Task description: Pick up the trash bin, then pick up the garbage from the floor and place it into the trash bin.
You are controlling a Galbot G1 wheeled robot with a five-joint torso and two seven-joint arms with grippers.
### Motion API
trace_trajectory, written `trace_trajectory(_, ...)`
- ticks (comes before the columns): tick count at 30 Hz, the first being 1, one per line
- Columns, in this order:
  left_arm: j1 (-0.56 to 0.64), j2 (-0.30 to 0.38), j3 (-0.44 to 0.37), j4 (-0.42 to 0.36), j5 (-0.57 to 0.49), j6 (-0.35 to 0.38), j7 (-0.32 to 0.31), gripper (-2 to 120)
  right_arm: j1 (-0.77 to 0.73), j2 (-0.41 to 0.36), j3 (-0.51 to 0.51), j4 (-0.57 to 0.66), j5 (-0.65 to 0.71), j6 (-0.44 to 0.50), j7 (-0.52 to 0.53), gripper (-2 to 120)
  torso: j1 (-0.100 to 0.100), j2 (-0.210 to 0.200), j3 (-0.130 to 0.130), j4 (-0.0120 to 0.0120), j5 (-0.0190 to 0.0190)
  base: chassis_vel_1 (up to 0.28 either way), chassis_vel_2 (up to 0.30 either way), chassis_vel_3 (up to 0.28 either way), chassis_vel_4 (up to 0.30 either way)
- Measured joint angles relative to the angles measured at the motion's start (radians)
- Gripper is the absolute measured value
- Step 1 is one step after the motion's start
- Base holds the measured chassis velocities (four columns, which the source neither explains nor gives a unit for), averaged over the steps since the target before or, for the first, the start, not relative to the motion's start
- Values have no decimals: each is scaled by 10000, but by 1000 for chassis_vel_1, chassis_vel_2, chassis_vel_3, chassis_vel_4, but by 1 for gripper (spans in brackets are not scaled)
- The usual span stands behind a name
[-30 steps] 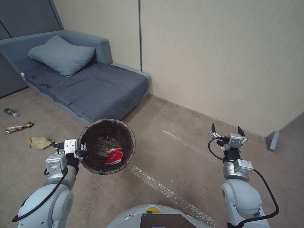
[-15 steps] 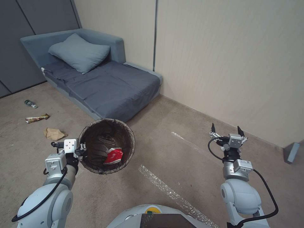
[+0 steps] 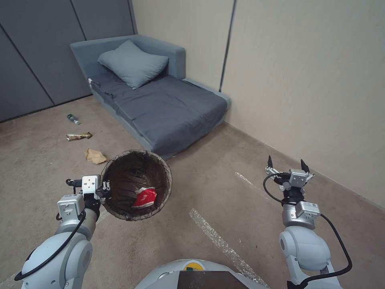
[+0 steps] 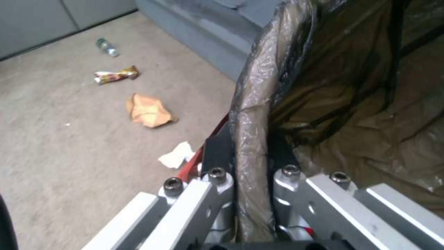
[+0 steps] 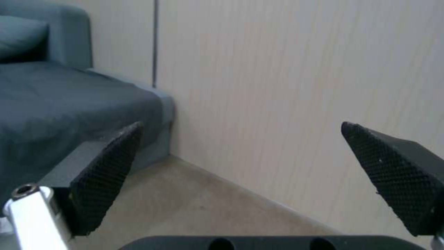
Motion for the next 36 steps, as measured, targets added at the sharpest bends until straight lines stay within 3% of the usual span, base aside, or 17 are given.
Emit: trace_trajectory(36,-53,-46,32,0,64,0,-23,4,3,-9,38,-6,-29,21,-19,100,0,1,0,0,0,80,81,80,79)
